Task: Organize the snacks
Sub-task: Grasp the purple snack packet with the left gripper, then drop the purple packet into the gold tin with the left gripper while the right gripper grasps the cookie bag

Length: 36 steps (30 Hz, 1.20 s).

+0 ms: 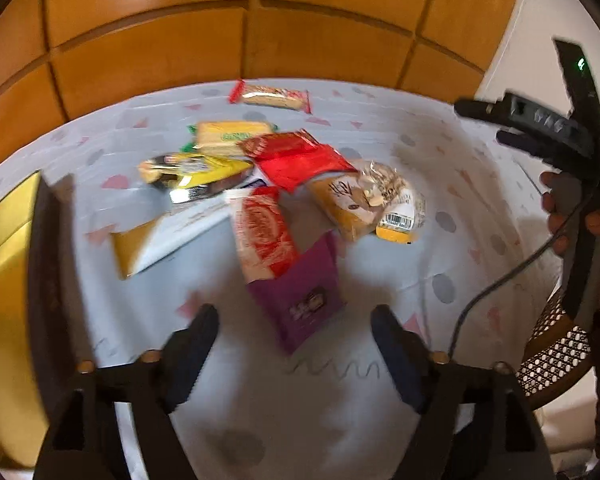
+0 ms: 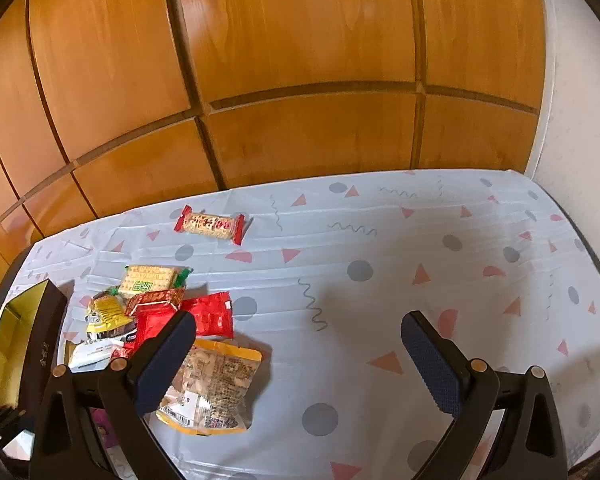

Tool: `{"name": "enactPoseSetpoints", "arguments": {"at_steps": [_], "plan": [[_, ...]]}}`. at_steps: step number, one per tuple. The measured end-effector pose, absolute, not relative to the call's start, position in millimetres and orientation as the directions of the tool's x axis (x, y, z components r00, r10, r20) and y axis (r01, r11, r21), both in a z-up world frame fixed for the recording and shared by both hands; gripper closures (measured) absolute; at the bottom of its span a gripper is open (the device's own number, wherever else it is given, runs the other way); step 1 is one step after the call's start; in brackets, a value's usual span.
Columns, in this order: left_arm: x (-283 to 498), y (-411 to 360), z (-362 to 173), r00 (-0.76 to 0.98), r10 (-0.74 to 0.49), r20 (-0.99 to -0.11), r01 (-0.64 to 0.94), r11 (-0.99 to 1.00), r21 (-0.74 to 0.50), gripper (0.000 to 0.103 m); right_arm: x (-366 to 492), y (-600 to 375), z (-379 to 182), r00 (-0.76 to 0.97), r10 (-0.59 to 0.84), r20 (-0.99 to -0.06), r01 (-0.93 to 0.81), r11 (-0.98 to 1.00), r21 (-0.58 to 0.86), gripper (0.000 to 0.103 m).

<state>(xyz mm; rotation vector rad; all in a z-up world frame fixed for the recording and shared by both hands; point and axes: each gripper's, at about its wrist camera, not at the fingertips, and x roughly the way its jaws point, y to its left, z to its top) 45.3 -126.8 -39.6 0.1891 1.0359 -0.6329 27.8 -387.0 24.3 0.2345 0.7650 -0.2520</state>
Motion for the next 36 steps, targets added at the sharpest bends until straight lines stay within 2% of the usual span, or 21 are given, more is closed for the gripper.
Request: {"name": "enactPoseSetpoints", "arguments": {"at_steps": [4,7,14,20,25,30,32,36], "plan": [[52.7,-142.5,-53.5,0.361,-0.370,-0.856,0.560,0.820,-0.118,0.024,30.0,-388.8,22.1,0.694,-0.131,-0.708,0.309,0.942,0.128,0.000],[53.8,-145.6,-62.1,0.382,-0.363,-0.850,0.545,0.831,-0.110,0.054,31.9,-388.0,21.3,0.692,-0.127,-0.711,0.305,0.944,0.128,0.000],[41.9,-125.7,-46.6,0.412,-0.432,-0.802,0.570,0.809,-0.143,0.072,35.6,-383.5,18.3,0.681,-0.126,-0.722,0.289,0.951,0.107,0.000],[35.3,-80.8,-15.3,0.459,-0.473,-0.752,0.522,0.829,-0.202,0.072,44.6,-375.1,2.0,0.618,-0.042,-0.785,0.231,0.964,0.130,0.000],[41.4,-38.3,9.5,0.535,-0.457,-0.711,0.453,0.865,-0.215,0.072,50.3,-359.7,-15.3,0.551,0.034,-0.834,0.164,0.975,0.148,0.001],[79.3,23.8,27.0,0.618,-0.371,-0.693,0.266,0.928,-0.259,0.072,57.6,-346.3,-35.2,0.484,0.109,-0.868,0.150,0.967,0.205,0.014],[95.7,42.6,28.4,0.630,-0.342,-0.698,0.210,0.940,-0.271,0.072,60.0,-343.0,-41.6,0.468,0.128,-0.874,0.156,0.962,0.225,0.023],[139.2,66.7,16.9,0.629,-0.257,-0.734,0.108,0.964,-0.245,0.071,67.1,-339.6,-56.4,0.423,0.159,-0.892,0.172,0.953,0.251,0.030]]}}
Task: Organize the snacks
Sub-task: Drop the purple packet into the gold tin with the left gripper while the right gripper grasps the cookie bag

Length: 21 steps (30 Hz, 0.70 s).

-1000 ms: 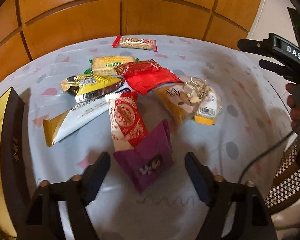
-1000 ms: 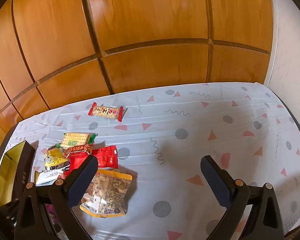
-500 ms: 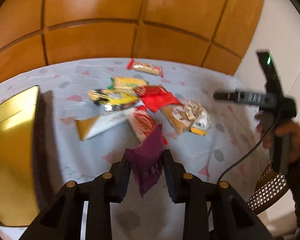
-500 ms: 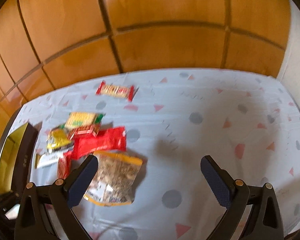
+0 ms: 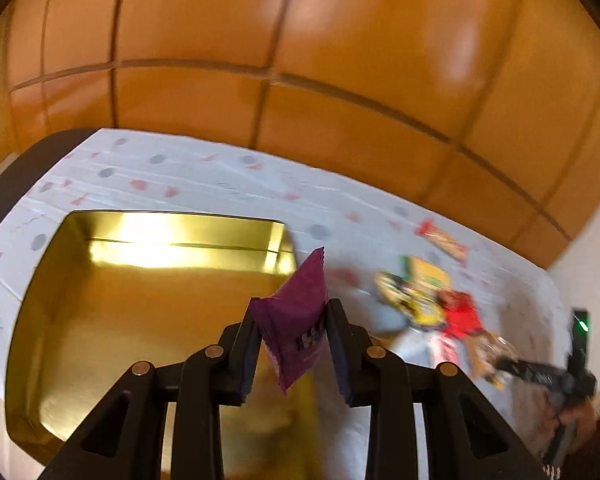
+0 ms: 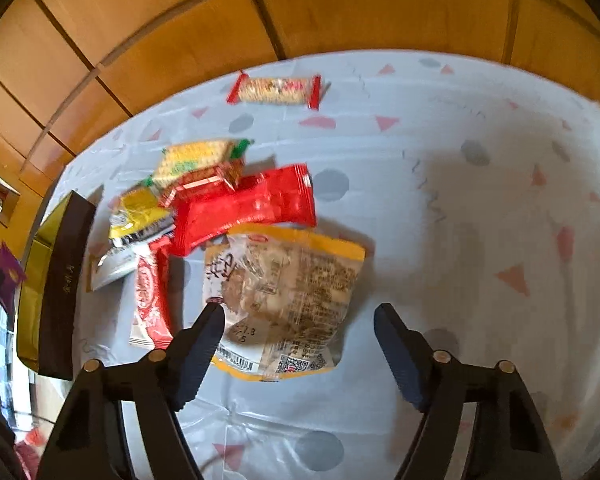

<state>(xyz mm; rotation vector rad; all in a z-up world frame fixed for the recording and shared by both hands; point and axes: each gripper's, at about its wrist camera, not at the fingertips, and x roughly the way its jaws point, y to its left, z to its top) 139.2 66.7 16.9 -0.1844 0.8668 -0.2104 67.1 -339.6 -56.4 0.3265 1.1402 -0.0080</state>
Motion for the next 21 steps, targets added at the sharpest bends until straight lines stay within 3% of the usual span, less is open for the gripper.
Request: {"name": "enactPoseSetpoints", "arguments": {"at_steps": [2,4,12,21], "plan": [[154.9,72.0,8.9,0.616,-0.242,-0.750,0.083,0.966,-0.244,0.071,69.2,-337.1,-59.3,0.409,0.155,-0.899,0.165,0.957,0.240,0.044],[168.5,75.5,-1.3,0.597,-0.230,-0.769,0.059,0.968,-0.244,0.071,68.6,-333.8,-60.1,0.403,0.141,-0.904,0.153,0.964,0.218,0.049],[196.8,75.7,-24.1,0.555,-0.199,-0.808,0.008,0.972,-0.234,0.065,66.8,-334.5,-59.1,0.405,0.132,-0.905,0.141,0.969,0.204,0.050],[132.0,85.4,-16.3,0.593,-0.107,-0.798,0.000,0.991,-0.133,0.065,66.6,-328.5,-57.9,0.418,0.093,-0.904,0.118,0.981,0.156,0.051]]}}
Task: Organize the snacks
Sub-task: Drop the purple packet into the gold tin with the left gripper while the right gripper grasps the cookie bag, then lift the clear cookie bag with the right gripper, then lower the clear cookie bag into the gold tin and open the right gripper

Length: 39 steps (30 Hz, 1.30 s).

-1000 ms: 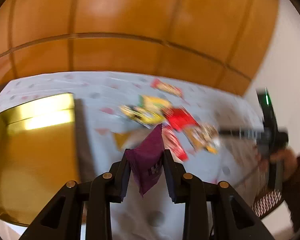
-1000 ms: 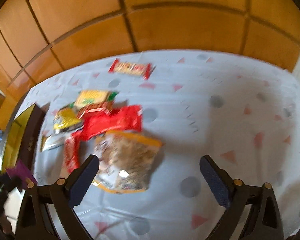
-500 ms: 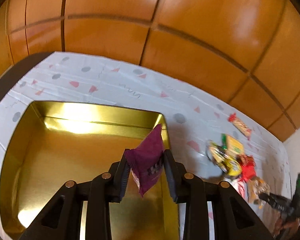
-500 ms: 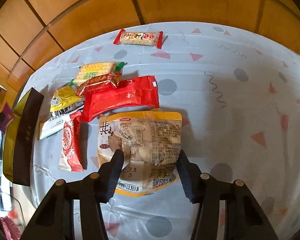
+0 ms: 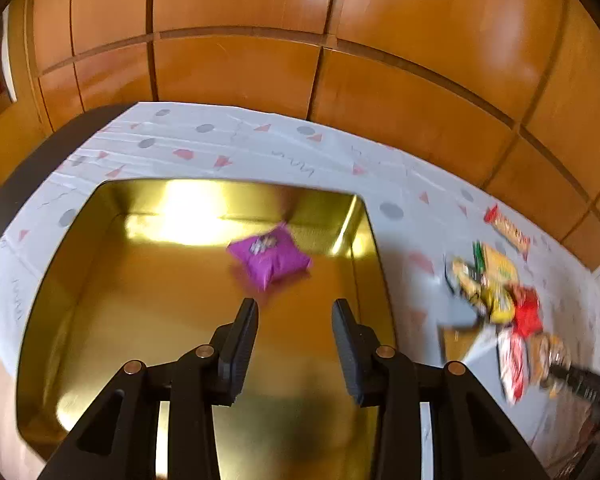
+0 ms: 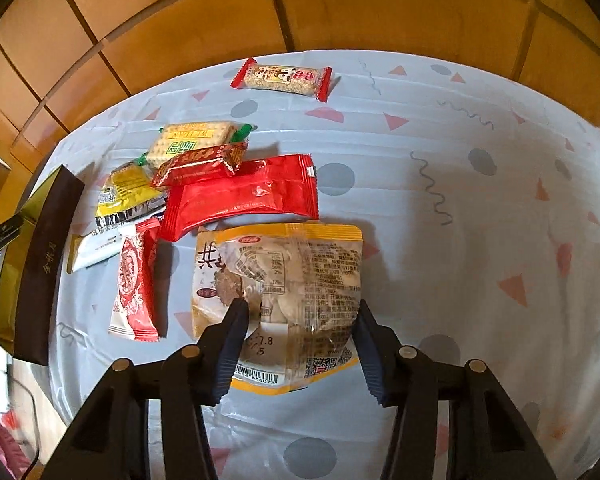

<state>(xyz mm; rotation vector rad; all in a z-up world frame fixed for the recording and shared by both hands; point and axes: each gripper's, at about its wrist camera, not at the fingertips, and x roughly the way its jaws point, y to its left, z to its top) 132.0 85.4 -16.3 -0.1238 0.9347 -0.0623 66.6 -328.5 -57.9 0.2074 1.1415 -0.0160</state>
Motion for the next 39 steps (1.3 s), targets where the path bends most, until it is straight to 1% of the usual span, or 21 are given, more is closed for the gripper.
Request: {"name": "enactPoseSetpoints", "arguments": {"at_steps": [1,5,10,14,17,22,30,35,39], "plan": [[124.4,87.3,-16.3,0.597,-0.101,-0.796,-0.001,0.992,-0.127,0.065,66.4,-327.9,-57.6,0.421,0.090,-0.903,0.116,0.982,0.152,0.054],[94.9,94.2,-16.1,0.609,-0.076,-0.790,-0.013,0.994,-0.105,0.065,63.3,-325.9,-55.6,0.433,0.077,-0.898,0.109,0.985,0.137,0.056],[69.1,100.9,-17.4,0.618,-0.008,-0.786,-0.053,0.997,-0.052,0.065,52.2,-322.6,-47.8,0.456,0.077,-0.887,0.110,0.984,0.142,0.059],[56.1,105.6,-18.2,0.624,0.039,-0.781,-0.097,0.995,-0.028,0.064,37.2,-314.4,-33.4,0.502,0.102,-0.859,0.115,0.976,0.183,0.059],[51.6,106.8,-18.1,0.627,0.050,-0.777,-0.107,0.994,-0.023,0.064,26.2,-301.3,-20.7,0.537,0.135,-0.833,0.094,0.971,0.219,0.059],[47.1,106.2,-17.1,0.630,0.051,-0.775,-0.107,0.994,-0.021,0.064,21.2,-262.9,-10.3,0.542,0.241,-0.805,0.004,0.957,0.289,0.059],[43.1,110.0,-16.7,0.635,0.048,-0.771,-0.105,0.994,-0.025,0.064,31.8,-174.1,-2.8,0.475,0.397,-0.785,-0.191,0.918,0.348,0.059],[40.0,118.6,-17.3,0.635,0.054,-0.770,-0.124,0.992,-0.033,0.064,40.7,-128.0,4.9,0.442,0.456,-0.773,-0.290,0.888,0.358,0.059],[38.0,129.8,-18.1,0.636,0.061,-0.770,-0.154,0.987,-0.049,0.064,51.0,-103.7,9.5,0.427,0.479,-0.767,-0.334,0.872,0.358,0.059]]}}
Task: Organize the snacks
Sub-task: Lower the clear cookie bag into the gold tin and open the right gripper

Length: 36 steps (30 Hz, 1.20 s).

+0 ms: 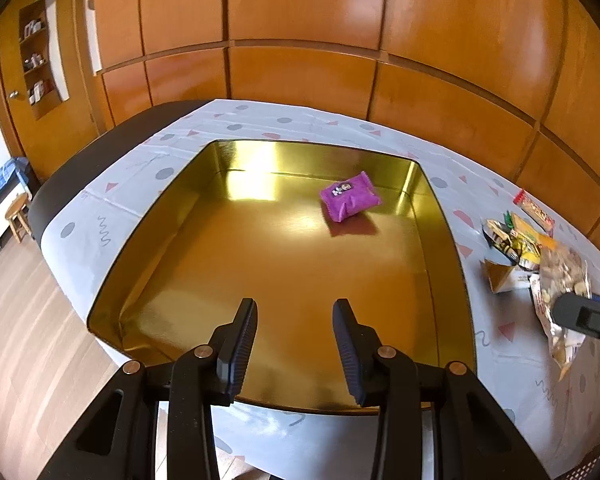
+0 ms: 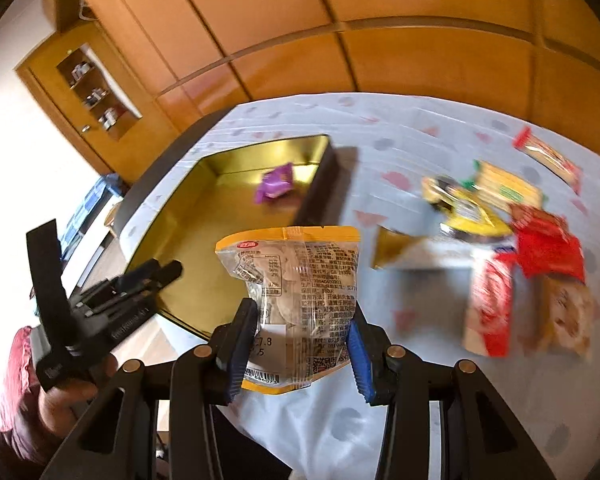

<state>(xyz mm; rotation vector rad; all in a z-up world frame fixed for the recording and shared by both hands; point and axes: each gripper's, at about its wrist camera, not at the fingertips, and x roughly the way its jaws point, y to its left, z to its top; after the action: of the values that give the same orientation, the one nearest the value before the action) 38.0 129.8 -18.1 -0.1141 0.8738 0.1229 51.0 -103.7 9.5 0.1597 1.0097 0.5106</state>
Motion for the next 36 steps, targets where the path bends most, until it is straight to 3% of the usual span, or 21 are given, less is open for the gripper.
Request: {"name": "enactPoseSetpoints", "arguments": {"at_steps": [22,25,36], "plan": [[31.6,171.1,-19.8,0.644,0.091,-0.759,-0.240,0.967,-0.087,0.064,98.5,6.3,11.3,0.387,0.483,-0.786,-0.439,0.846,0.303,0.056],[32.3,172.7,-21.8,0.643,0.089,-0.760,-0.243,0.966,-0.092,0.064,98.7,5.5,11.7,0.395,0.491,-0.776,-0.428,0.846,0.317,0.045],[31.0,168.6,-22.1,0.643,0.081,-0.762,-0.231,0.969,-0.092,0.064,85.5,-29.9,10.9,0.452,0.439,-0.777,-0.357,0.887,0.293,0.038]]}}
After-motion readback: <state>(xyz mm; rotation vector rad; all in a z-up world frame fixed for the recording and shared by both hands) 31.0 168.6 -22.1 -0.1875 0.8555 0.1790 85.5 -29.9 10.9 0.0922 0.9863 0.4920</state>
